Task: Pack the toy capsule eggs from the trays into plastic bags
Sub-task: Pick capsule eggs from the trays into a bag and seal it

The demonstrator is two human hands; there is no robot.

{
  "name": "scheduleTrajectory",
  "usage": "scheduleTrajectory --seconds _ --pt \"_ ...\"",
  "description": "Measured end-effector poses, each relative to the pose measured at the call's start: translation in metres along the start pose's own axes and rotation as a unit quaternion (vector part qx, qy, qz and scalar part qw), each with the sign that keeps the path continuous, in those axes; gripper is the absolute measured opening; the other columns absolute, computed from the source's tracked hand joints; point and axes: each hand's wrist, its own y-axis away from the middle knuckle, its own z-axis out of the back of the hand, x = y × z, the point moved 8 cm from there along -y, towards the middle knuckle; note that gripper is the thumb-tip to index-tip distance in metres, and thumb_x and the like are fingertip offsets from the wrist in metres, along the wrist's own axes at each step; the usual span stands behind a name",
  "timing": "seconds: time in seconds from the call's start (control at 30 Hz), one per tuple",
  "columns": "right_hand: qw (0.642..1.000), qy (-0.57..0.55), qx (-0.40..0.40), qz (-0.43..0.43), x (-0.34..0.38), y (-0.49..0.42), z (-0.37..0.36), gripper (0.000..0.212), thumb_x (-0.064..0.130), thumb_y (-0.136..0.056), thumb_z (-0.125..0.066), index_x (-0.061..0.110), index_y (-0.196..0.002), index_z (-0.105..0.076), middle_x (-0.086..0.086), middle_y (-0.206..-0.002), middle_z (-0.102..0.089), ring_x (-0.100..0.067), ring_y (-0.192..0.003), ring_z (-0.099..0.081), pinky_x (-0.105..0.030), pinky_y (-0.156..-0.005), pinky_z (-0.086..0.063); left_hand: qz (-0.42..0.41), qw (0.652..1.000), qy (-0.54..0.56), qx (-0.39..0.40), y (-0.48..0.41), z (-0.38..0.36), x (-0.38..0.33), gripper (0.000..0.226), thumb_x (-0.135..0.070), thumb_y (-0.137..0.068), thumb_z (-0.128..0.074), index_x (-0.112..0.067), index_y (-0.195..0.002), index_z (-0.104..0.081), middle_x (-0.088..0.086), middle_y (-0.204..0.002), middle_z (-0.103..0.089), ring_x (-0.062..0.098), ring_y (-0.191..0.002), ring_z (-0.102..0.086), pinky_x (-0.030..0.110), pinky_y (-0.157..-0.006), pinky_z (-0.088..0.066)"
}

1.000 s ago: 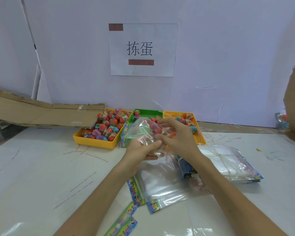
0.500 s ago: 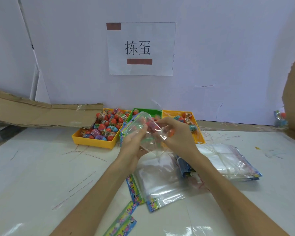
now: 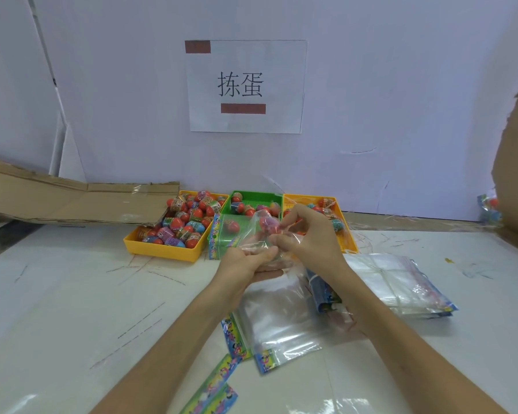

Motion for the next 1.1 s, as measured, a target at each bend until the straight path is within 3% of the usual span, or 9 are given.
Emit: scheduleTrajectory --seconds 0.1,0.3,0.47,0.63,0.77,0.83,0.9,1.0,1.1 --pt "1.0 -0.012 0.007 0.002 0.004 0.0 -0.001 0.022 0.011 -0.074 -0.087 0.011 -0.074 -0.065 0.0 -0.078 -0.067 -0.025 -0.076 -0.064 -0.043 -0.075 -0.056 0.005 1.0 -0.005 0.002 -0.001 0.0 0.001 0.019 -0.007 -0.095 -0.067 0.002 -0.111 -0.072 0.016 -0.103 -0.078 0.028 -0.096 -0.077 0.031 -0.082 -0.063" --pt "0.999 -0.023 0.014 0.026 0.007 0.0 -0.002 0.021 0.004 -0.076 -0.083 0.009 -0.069 -0.064 -0.007 -0.074 -0.064 -0.029 -0.073 -0.06 -0.047 -0.071 -0.054 -0.004 1.0 0.0 0.012 0.002 -0.003 -0.005 0.033 -0.015 -0.096 -0.067 -0.007 -0.128 -0.065 0.015 -0.115 -0.075 0.033 -0.103 -0.074 0.037 -0.085 -0.062" --pt "0.998 -0.021 0.049 0.046 0.009 0.001 -0.01 0.014 0.006 -0.078 -0.083 0.006 -0.079 -0.07 -0.005 -0.085 -0.068 -0.024 -0.081 -0.065 -0.046 -0.077 -0.056 -0.012 0.996 0.077 -0.053 0.002 0.004 -0.009 0.035 -0.032 -0.099 -0.062 -0.008 -0.124 -0.071 0.017 -0.12 -0.073 0.033 -0.114 -0.069 0.05 -0.102 -0.054" --pt "0.982 -0.009 0.188 -0.005 0.001 0.001 -0.018 0.033 0.012 -0.082 -0.073 0.027 -0.111 -0.07 0.015 -0.111 -0.068 -0.009 -0.104 -0.062 -0.03 -0.086 -0.054 -0.028 0.98 0.159 -0.117 0.001 0.019 -0.012 0.037 -0.026 -0.102 -0.057 -0.001 -0.128 -0.065 0.016 -0.113 -0.075 0.028 -0.097 -0.074 0.043 -0.095 -0.059" --pt "0.991 -0.103 0.062 -0.052 -0.013 -0.014 0.016 0.045 0.007 -0.071 -0.054 0.029 -0.108 -0.067 0.01 -0.109 -0.071 -0.013 -0.1 -0.068 -0.025 -0.077 -0.056 -0.012 0.977 0.168 -0.129 0.001 0.021 -0.011 0.039 -0.027 -0.102 -0.056 -0.003 -0.131 -0.063 0.012 -0.106 -0.077 0.024 -0.084 -0.076 0.034 -0.081 -0.062" --pt "0.997 -0.038 -0.014 -0.067 -0.026 -0.018 0.031 0.038 0.004 -0.083 -0.056 0.031 -0.107 -0.065 0.009 -0.11 -0.07 -0.016 -0.102 -0.067 -0.021 -0.076 -0.055 -0.009 0.979 0.152 -0.134 0.001 0.021 -0.01 0.04 -0.029 -0.103 -0.056 -0.004 -0.132 -0.063 0.013 -0.113 -0.076 0.023 -0.084 -0.076 0.035 -0.084 -0.061" --pt "0.994 0.075 -0.012 -0.079 -0.041 -0.019 0.035 0.038 0.004 -0.091 -0.056 0.027 -0.12 -0.065 0.005 -0.122 -0.067 -0.016 -0.11 -0.062 -0.022 -0.084 -0.053 -0.015 0.978 0.151 -0.141 0.002 0.024 -0.01 0.037 -0.03 -0.102 -0.057 -0.005 -0.129 -0.065 0.009 -0.108 -0.078 0.023 -0.082 -0.077 0.034 -0.082 -0.062" --pt "0.97 0.195 0.105 -0.104 -0.065 -0.017 0.024 0.048 0.009 -0.096 -0.055 0.022 -0.142 -0.055 0.0 -0.15 -0.05 -0.02 -0.139 -0.043 -0.043 -0.115 -0.036 -0.014 0.973 0.167 -0.156 0.002 0.031 -0.008 0.031 -0.03 -0.101 -0.059 -0.009 -0.122 -0.068 0.007 -0.105 -0.079 0.024 -0.083 -0.077 0.033 -0.08 -0.062" --pt "0.927 0.279 0.215 -0.131 -0.079 -0.01 0.01 0.05 0.027 -0.103 -0.048 0.028 -0.153 -0.04 0.005 -0.164 -0.03 -0.019 -0.15 -0.027 -0.05 -0.122 -0.02 -0.014 0.969 0.178 -0.17 0.001 0.036 -0.007 0.026 -0.029 -0.101 -0.059 -0.009 -0.114 -0.069 0.009 -0.105 -0.078 0.022 -0.078 -0.078 0.034 -0.08 -0.061"
